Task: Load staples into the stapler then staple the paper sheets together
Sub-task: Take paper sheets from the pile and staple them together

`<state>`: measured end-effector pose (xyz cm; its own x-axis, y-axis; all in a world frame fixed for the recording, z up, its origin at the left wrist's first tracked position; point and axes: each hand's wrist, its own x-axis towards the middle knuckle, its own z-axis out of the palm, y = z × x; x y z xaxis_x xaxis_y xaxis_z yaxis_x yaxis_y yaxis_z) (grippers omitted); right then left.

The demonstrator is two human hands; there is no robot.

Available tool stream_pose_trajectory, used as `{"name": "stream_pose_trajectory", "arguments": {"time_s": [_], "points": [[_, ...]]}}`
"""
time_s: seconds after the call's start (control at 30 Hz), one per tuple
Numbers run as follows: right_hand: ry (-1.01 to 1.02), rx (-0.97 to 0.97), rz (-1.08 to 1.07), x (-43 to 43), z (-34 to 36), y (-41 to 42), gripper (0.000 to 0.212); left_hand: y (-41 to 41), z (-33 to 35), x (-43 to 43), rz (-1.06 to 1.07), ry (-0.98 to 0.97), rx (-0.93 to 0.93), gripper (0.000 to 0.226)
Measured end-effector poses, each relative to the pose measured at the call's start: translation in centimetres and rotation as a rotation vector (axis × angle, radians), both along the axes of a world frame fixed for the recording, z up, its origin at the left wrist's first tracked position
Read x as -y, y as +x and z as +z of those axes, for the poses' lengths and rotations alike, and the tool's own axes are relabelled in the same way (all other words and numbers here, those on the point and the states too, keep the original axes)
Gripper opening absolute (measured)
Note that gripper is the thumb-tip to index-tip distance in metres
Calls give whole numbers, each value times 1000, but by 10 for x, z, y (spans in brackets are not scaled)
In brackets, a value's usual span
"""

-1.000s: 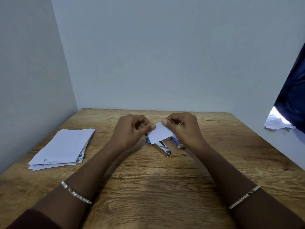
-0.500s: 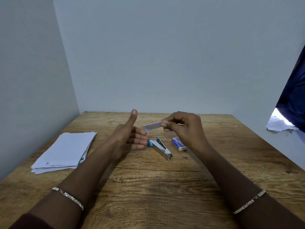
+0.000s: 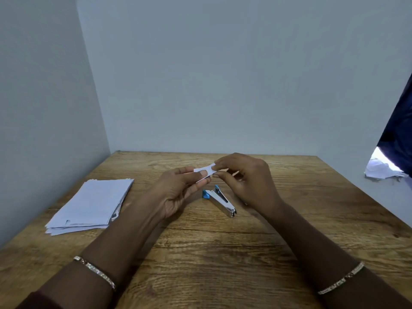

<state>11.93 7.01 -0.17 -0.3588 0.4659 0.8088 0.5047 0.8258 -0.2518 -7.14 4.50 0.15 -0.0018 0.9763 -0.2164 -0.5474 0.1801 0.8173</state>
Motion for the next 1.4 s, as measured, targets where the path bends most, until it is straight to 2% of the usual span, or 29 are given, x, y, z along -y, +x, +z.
{"name": "stream_pose_trajectory", "arguments": {"time_s": [0.07,0.1,0.13,0.2,0.27,0.37,0.47,0.6,0.73,0.87,0.93,1.07,1.13,1.2,1.3,1.4], "points": [[1,22,-14,0,0,-1,6,-1,2,1,49,48,-62,45],[-17,27,-11,0,0,-2,5,-2,1,2,66,104,-154,44],[-41,25,-10,0,-1,-2,4,-3,0,2,97,188,-324,39],[-83,-9,-40,-1,0,-1,3,-4,-1,2,236,432,-795,21],[-119,-69,-91,-3,1,2,6,-3,0,4,330,683,-1110,9],[-149,-114,-110,-2,3,4,7,2,-1,5,300,906,-1339,10],[-140,-87,-86,1,5,2,7,6,-2,5,382,974,-1470,11],[-129,-40,-79,2,7,2,7,1,-1,5,417,973,-1456,7],[-124,17,-124,1,9,5,9,-1,-3,4,390,933,-1441,18],[-155,-76,-189,-8,14,21,11,-10,-4,-1,469,845,-1374,3],[-170,-124,-210,-10,17,26,9,-14,-6,-3,459,716,-1253,7],[-147,-80,-175,-7,18,17,6,-1,-2,0,77,210,-684,51],[-110,-33,-149,-4,17,12,6,3,0,1,-61,42,-518,61],[-91,-17,-124,-2,15,8,6,3,1,1,-98,5,-435,51],[-117,-11,-109,-3,12,6,12,1,2,0,-19,21,-307,22],[-271,56,-153,-5,5,5,51,-3,0,-2,100,27,-265,9]]}}
